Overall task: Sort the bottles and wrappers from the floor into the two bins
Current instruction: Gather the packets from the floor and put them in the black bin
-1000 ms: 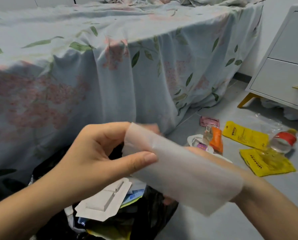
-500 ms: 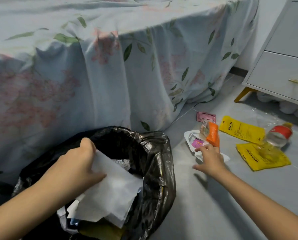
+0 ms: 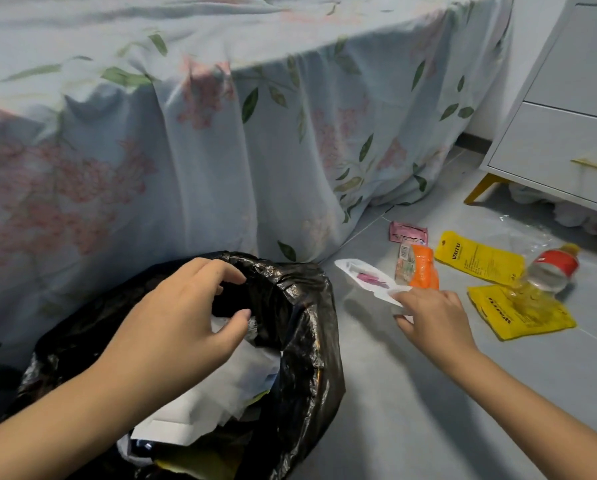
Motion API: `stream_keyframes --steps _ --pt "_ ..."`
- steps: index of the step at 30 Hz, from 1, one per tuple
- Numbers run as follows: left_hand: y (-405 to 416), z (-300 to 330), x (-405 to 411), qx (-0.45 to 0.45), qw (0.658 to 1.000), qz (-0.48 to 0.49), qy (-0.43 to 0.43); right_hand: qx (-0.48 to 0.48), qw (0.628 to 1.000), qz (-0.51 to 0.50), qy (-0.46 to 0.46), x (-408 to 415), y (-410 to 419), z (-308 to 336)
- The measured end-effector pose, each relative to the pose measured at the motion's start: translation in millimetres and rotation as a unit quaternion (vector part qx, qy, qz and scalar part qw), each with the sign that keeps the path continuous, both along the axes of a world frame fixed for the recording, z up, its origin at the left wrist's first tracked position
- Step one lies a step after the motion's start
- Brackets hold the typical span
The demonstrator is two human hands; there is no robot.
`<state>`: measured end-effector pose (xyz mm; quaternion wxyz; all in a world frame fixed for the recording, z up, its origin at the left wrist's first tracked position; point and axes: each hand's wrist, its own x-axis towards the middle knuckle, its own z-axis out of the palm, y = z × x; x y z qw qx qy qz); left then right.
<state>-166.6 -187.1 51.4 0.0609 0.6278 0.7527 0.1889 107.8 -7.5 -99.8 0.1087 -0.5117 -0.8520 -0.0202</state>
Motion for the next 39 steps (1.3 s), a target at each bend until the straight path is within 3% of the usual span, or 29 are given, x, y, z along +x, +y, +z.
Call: stream_keyframes --steps 3,5,7,9,10,12,16,20,23,25,29,30,32,35,37,39 --pt "4 3 10 0.011 0.992 0.015 -0.123 0.082 0.994 0.057 0.052 -7 -21 43" --pt "10 9 19 0.004 0.965 0.055 -0.255 0.133 0.984 0.085 0.088 -14 -33 77" --pt "19 17 28 -0.021 0.9 0.094 -0.426 0.158 0.974 0.114 0.111 -21 -44 110" --pt "27 26 34 -0.038 0.806 0.107 -0.581 0.155 0.969 0.147 0.122 -30 -55 140" --pt "29 31 35 -0.041 0.773 0.112 -0.623 0.148 0.967 0.166 0.126 -35 -60 152" --pt "34 38 33 -0.017 0.746 0.117 -0.655 0.132 0.961 0.21 0.126 -45 -70 170" --pt "36 40 19 0.039 0.768 0.11 -0.63 0.048 0.944 0.306 0.118 -62 -81 186" --pt "21 35 8 -0.025 0.782 0.03 -0.622 -0.082 0.907 0.362 0.199 -72 -86 191" --pt "13 32 4 -0.087 0.784 -0.049 -0.612 -0.15 0.883 0.352 0.274 -82 -87 192" --pt "11 34 9 -0.098 0.778 -0.058 -0.617 -0.248 0.86 0.327 0.303 -89 -84 194" --pt "7 41 14 -0.104 0.777 -0.006 -0.621 -0.436 0.775 0.263 0.374 -110 -78 185" --pt "7 41 10 -0.104 0.795 0.02 -0.598 -0.453 0.766 0.242 0.386 -116 -77 181" --pt "10 37 -9 -0.071 0.862 0.084 -0.495 -0.438 0.785 0.212 0.383 -126 -78 174" --pt "10 37 -42 0.044 0.948 0.15 -0.277 -0.335 0.863 0.208 0.316 -140 -80 166" --pt "6 41 -52 0.04 0.975 0.136 -0.168 -0.235 0.899 0.272 0.249 -155 -84 157" --pt "4 42 -51 0.029 0.981 0.116 -0.153 -0.135 0.911 0.351 0.169 -174 -93 144"
